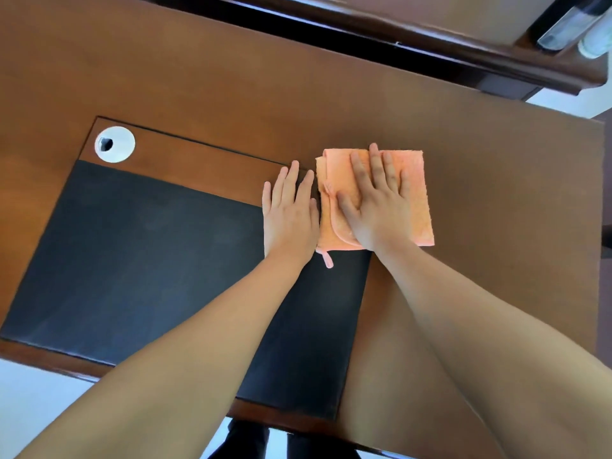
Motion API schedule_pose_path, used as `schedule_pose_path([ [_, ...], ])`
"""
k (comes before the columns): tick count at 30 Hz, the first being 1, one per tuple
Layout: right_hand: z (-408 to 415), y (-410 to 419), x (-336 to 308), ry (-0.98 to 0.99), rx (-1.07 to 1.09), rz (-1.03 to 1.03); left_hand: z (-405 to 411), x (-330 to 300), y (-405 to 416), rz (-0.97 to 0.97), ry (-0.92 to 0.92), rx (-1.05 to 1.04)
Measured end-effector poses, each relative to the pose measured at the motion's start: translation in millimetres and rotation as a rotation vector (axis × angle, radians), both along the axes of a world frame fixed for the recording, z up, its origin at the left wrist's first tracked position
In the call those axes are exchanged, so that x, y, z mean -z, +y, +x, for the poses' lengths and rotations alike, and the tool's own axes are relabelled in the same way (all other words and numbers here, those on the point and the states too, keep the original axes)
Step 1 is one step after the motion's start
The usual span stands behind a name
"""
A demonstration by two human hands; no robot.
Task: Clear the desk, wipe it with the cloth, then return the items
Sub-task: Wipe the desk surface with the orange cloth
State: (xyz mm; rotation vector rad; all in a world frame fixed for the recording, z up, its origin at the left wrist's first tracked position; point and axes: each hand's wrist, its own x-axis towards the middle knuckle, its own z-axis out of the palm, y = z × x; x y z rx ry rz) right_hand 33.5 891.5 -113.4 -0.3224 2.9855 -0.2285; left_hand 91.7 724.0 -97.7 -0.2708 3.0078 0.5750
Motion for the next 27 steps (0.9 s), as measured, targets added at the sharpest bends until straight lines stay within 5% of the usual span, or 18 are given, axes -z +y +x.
schedule_pose_path([
  [15,-186,20,-6,0.010,-0.005,0.027,-12,28,19,-0.188,0.018,-0.054],
  [27,-118,26,-9,0.013,0.026,0.029,-11,30,19,-0.162,0.033,-0.051],
])
